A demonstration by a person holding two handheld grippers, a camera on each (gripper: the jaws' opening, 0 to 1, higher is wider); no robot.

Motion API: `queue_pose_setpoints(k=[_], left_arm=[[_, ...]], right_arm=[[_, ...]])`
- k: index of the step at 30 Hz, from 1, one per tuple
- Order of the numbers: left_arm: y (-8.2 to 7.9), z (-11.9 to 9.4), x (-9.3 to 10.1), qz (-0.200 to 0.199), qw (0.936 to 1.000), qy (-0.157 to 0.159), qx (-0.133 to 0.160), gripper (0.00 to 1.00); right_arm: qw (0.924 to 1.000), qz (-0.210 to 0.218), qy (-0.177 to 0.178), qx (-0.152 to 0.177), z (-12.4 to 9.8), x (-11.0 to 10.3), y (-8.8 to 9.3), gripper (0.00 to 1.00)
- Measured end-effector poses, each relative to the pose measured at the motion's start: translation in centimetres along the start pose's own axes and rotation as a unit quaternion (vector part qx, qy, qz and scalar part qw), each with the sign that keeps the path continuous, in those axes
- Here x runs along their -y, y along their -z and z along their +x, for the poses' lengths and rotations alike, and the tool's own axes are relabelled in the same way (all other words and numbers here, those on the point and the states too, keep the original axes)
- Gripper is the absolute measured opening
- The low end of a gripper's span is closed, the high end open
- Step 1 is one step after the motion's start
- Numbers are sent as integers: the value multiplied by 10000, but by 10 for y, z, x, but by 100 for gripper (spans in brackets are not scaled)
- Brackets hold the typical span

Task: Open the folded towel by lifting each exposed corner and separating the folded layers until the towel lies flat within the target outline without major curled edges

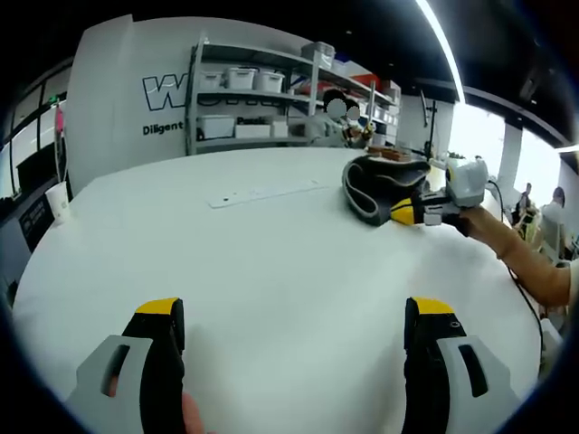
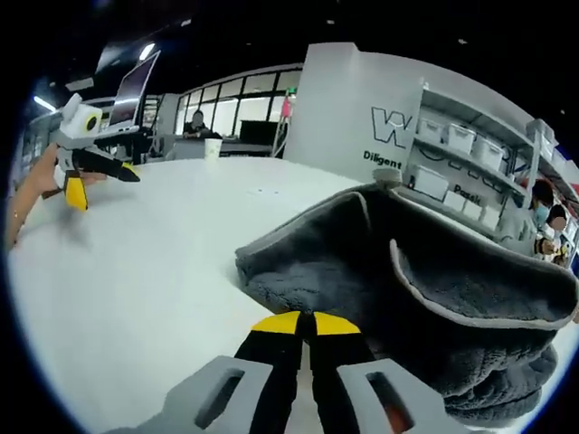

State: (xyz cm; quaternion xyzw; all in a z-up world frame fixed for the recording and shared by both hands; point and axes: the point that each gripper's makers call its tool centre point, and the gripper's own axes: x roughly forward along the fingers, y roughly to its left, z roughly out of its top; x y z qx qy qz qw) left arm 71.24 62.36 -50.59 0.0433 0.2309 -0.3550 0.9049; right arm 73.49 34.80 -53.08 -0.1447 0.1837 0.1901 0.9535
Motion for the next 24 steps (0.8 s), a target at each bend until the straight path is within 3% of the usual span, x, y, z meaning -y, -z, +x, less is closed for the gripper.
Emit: queue_pose_setpoints(k=[13,24], left_arm=[[1,2,-4,-26,10000,-12,-57,99],[2,1,-4,-19,10000,-28,-87,99]], right_arm=[[9999,-154,13,-3,2,-6,-3,0],[9996,-140,-240,81,4,-23,-8,0]])
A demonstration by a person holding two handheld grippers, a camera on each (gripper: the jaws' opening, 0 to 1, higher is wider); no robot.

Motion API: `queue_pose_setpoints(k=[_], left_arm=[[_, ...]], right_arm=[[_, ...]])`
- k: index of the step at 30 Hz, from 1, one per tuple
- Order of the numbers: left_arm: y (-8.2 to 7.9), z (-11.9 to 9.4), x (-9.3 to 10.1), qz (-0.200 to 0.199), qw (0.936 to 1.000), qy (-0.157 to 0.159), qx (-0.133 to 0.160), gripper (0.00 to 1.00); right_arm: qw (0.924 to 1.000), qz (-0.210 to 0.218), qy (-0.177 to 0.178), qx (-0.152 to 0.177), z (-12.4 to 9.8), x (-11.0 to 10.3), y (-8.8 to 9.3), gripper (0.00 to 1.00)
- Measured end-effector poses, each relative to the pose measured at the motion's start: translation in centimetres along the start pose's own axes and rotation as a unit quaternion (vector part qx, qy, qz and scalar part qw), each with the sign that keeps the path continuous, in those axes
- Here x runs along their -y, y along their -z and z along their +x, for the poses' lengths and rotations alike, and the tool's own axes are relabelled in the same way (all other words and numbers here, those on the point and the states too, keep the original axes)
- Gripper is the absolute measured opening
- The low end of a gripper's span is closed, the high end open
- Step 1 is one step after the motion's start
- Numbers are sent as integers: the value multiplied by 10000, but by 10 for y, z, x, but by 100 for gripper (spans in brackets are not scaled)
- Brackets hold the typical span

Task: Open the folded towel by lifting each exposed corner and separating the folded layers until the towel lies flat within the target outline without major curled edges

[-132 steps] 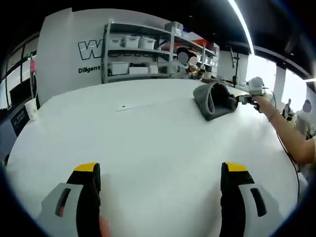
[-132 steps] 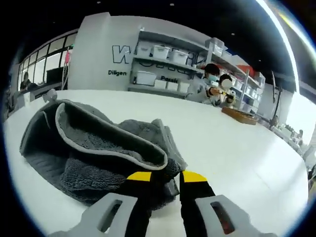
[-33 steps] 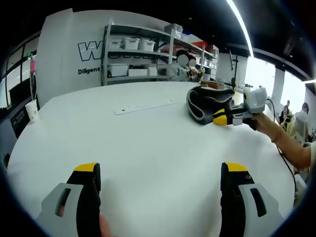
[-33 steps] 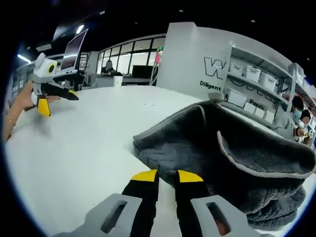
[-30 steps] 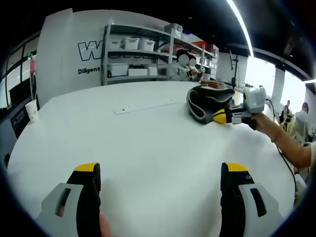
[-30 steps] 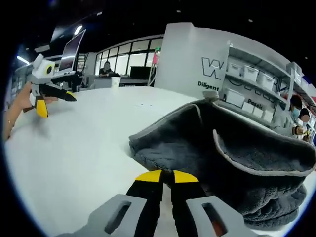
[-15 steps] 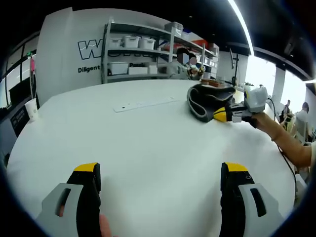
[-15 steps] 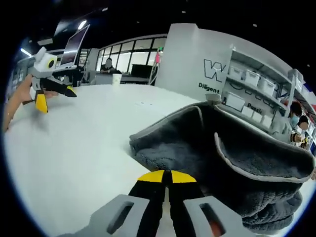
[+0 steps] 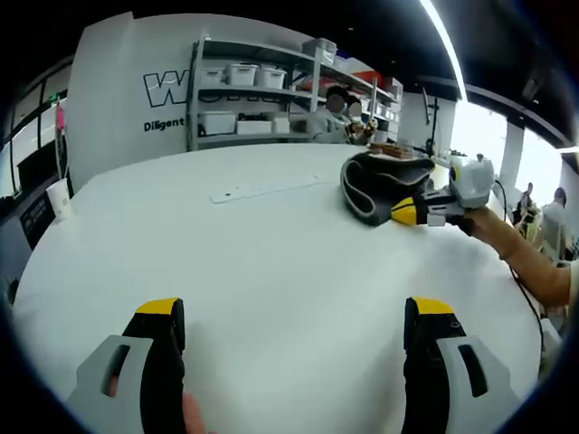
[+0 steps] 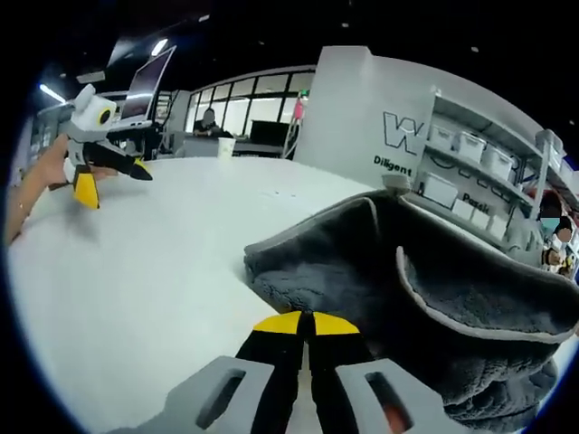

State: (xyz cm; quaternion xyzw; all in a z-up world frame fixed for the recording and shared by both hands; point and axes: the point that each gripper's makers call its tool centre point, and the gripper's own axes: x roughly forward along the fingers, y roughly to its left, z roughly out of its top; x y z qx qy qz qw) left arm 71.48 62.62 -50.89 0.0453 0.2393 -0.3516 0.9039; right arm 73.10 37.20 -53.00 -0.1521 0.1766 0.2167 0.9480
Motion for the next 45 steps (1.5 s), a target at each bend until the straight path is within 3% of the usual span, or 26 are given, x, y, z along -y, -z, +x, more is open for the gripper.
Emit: queue_pose_setpoints(k=[25,45], left_arm=[[2,-1,-1,-8,10000,-14,-31,99],[4,-1,-1,-7,10000,-15,-58,99]], right_arm=[[9965,-437,-710,114,6,-67,-17,0],[9850,-1007,-1386,212,3,-117,-28,0]])
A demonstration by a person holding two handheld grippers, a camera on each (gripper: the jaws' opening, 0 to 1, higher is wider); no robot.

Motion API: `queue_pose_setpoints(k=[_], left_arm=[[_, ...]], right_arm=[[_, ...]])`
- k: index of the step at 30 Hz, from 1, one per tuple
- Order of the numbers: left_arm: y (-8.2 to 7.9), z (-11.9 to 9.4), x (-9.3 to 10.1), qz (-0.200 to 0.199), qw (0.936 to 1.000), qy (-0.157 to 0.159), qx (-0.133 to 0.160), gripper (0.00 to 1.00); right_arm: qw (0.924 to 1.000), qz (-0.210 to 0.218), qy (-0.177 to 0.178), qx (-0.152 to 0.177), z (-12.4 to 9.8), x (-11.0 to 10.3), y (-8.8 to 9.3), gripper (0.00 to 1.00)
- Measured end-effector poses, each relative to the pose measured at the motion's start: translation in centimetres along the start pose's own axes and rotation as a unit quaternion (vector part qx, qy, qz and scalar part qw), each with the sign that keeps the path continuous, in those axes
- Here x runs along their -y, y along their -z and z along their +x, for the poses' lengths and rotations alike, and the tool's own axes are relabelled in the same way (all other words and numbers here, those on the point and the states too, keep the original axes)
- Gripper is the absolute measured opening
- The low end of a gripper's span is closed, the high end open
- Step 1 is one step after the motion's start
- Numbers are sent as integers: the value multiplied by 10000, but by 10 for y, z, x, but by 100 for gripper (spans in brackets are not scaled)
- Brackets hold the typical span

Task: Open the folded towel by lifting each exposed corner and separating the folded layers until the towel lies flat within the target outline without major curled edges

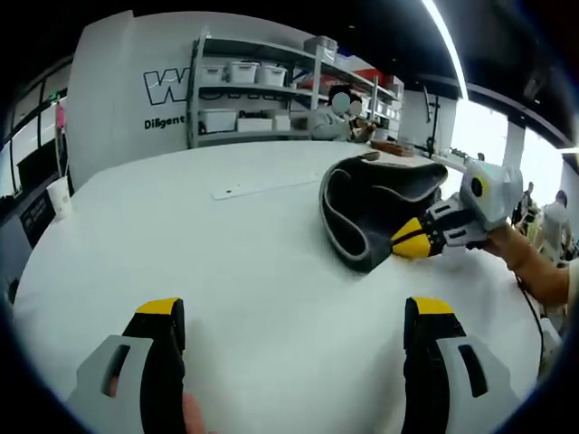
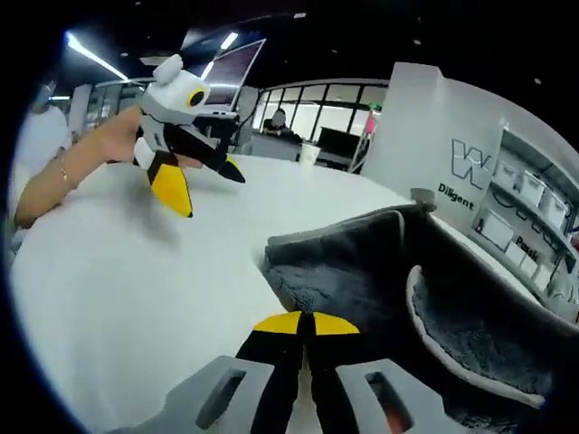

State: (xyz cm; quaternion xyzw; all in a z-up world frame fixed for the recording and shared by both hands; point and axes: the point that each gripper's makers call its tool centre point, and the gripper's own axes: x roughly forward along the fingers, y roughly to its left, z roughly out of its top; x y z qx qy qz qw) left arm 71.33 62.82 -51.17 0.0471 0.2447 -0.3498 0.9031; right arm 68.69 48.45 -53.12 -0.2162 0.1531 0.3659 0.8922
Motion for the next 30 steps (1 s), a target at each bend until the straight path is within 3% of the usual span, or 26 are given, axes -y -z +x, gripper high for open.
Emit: queue_pose_setpoints(k=[9,30], left_arm=[[-1,0,-2,11,10000,-3,-6,99],[0,0,-2,36,10000,2,-48,99]], right_arm=[[9993,-222,-308,48,2,-17,-6,0],[9979,-382,-512,89,5,-35,-13,0]])
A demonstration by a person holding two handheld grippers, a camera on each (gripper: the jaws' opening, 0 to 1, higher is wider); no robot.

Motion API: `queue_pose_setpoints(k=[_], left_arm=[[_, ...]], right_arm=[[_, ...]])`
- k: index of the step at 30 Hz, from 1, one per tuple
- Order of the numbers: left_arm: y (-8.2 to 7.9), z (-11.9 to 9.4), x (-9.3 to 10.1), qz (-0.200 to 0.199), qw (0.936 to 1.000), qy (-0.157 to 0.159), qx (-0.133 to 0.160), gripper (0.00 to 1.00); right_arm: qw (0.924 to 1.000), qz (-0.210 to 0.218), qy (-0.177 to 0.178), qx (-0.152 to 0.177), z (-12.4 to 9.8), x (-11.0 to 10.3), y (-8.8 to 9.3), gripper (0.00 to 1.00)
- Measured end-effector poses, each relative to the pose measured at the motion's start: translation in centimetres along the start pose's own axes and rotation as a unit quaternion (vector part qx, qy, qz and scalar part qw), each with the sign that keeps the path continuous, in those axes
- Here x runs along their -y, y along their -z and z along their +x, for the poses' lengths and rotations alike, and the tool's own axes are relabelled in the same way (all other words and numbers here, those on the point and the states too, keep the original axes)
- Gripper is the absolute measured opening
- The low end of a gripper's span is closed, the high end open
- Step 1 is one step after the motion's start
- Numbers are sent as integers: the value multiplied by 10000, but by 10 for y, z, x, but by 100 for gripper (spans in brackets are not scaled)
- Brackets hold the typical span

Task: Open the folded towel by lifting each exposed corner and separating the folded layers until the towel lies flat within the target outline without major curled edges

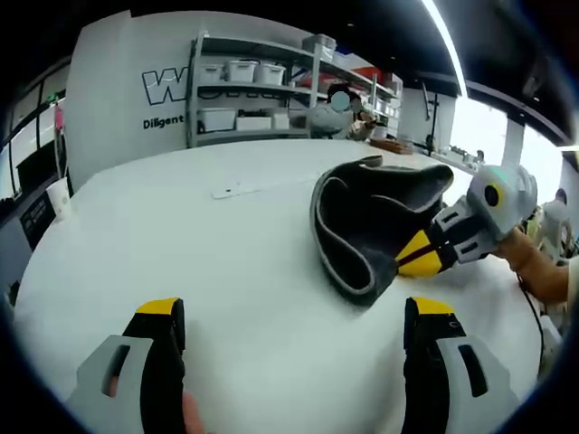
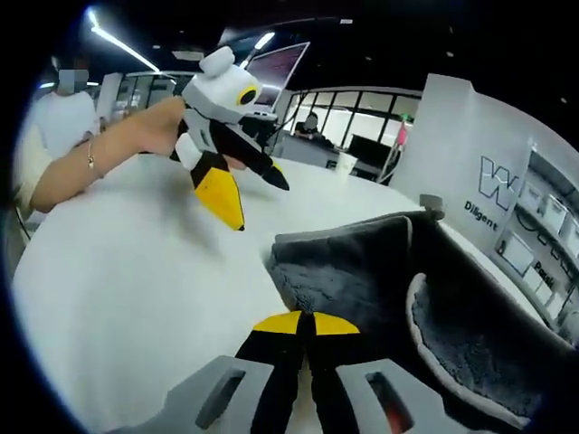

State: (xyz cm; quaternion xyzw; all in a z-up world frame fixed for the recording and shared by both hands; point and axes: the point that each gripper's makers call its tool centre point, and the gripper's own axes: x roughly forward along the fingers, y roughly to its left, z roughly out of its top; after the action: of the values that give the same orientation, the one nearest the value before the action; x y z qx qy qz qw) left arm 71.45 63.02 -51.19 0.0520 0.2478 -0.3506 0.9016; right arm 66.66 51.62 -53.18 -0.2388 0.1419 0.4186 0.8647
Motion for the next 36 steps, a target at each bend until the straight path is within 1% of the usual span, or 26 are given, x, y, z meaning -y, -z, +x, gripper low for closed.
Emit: queue_pose_setpoints(k=[5,13,20,25,27,30,32,36], left_arm=[[2,-1,3,6,10000,-1,-24,99],[5,0,2,20,9999,5,-107,99],[7,2,-3,0,9998,-36,-171,99],[8,1,-2,-6,9998,-42,-174,99],[8,1,-2,-4,9998,-34,-170,99],[9,2,-3,-2,9998,-40,-185,99],[9,2,-4,-10,9998,-43,-199,99],[10,1,-2,-11,9998,-47,-198,99]], right_arm=[[10000,30,7,16,0,1,0,0],[10000,-58,18,-72,1,2,1,0],[9997,217,-63,-93,0,4,1,3],[9997,187,41,-130,-1,6,1,12],[9996,246,105,-129,-1,9,2,17],[9985,466,231,-141,-5,17,4,28],[9976,602,291,-170,-8,21,7,32],[9970,662,348,-174,-11,23,7,35]])
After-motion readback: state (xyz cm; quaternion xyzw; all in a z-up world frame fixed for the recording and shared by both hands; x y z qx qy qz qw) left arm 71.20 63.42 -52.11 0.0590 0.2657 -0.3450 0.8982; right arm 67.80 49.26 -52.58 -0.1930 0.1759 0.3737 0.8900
